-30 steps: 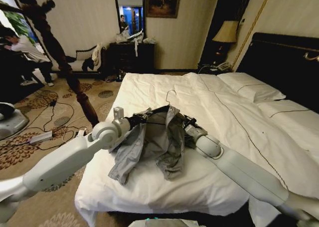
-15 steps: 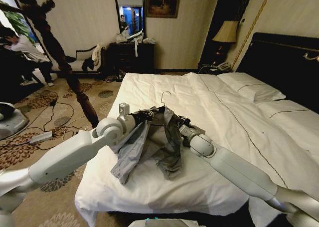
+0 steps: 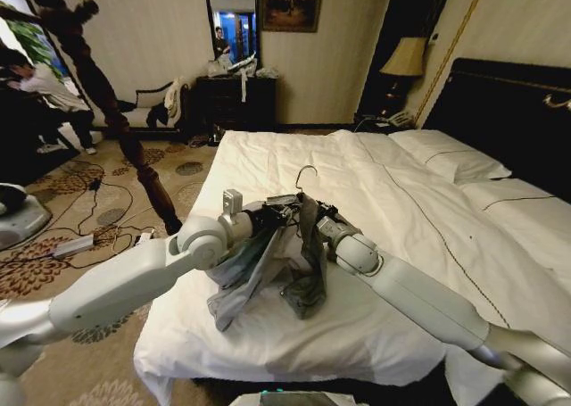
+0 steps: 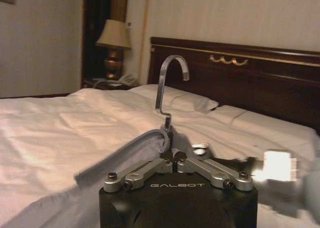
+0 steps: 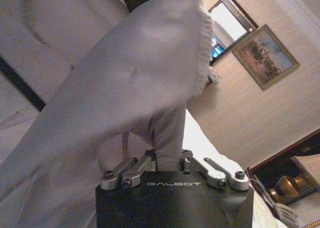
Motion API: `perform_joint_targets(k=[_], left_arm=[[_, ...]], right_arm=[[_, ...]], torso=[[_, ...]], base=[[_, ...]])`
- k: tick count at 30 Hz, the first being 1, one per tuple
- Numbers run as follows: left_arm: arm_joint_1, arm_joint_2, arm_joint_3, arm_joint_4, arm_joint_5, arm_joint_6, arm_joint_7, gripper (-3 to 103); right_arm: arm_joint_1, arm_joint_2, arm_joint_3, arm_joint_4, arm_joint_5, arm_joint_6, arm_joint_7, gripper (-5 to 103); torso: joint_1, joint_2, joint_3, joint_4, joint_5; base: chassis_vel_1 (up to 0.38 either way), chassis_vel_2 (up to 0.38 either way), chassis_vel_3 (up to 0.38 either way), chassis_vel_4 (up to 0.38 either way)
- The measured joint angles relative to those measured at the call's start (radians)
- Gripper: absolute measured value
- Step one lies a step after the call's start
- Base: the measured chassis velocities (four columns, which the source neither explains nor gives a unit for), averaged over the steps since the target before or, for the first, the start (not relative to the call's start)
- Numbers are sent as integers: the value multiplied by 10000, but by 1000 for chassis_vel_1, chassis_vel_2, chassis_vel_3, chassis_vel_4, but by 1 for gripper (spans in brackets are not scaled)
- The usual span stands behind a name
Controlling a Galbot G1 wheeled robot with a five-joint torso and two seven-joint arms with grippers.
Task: Pick up the clothes from the bed and hang them on the clothes hanger.
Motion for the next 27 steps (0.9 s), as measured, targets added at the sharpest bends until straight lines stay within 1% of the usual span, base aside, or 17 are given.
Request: perform_joint_targets(k=[3,5,6,8,9,12,14,17,19,20,22,23,24,26,27], left_arm=[[86,-24,-85,290,378,-1,-13,0],[83,-58,-80,345,480,-1,-23,0],[47,-136,-33,411,580,-1,-40,-3],[-75,-290,89,480,644,-1,-58,7],[-75,-290,89,480,644,-1,-58,7],[-295,-428,258,638,734,5,-59,24],[-382,-456,299,706,760,7,-41,24],[-644,-570,411,851,701,21,21,40],[-683,-589,443,851,649,33,26,40],[-722,-593,518,825,600,59,32,45],[-684,-486,579,695,594,91,84,56],[-610,-398,575,607,593,108,103,61],[-610,-398,575,607,593,108,103,61],[-431,-131,486,409,599,122,128,72],[-360,-17,423,326,611,124,147,72]], right_arm=[[-23,39,-31,-8,59,-212,-22,18],[3,75,-58,-40,147,-297,-13,18],[73,135,-120,-80,317,-404,24,18],[195,205,-224,-77,592,-561,84,18],[195,205,-224,-77,592,-561,84,18],[227,207,-276,93,812,-639,107,18],[205,181,-284,176,839,-639,105,18],[97,128,-259,236,829,-640,99,18],[89,125,-249,235,823,-640,99,18],[89,126,-230,233,813,-640,98,18],[114,128,-212,223,811,-640,97,18],[117,127,-189,216,810,-640,97,18],[117,127,-189,216,810,-640,97,18],[99,105,-149,184,795,-638,99,18],[80,98,-134,167,784,-637,101,18]], torso=[[1,0,0,-2,2],[1,0,1,-2,2],[0,-1,1,-2,1],[1,0,0,-1,2],[1,0,0,-1,2],[1,0,1,-3,2],[1,0,0,-1,2],[1,0,1,-2,2],[1,0,1,-3,2],[1,0,1,-5,3],[2,-1,0,-5,2],[1,0,1,-1,2],[1,0,1,-1,2],[1,0,0,1,-1],[1,-1,0,1,0]], base=[[0,0,0,0],[0,0,0,0],[0,0,0,0],[0,0,0,0],[0,0,0,0],[0,0,0,0],[0,0,0,0],[0,0,0,0],[0,0,0,0],[0,0,0,0],[0,0,0,0],[0,0,0,0],[0,0,0,0],[0,0,0,0],[0,0,0,0]])
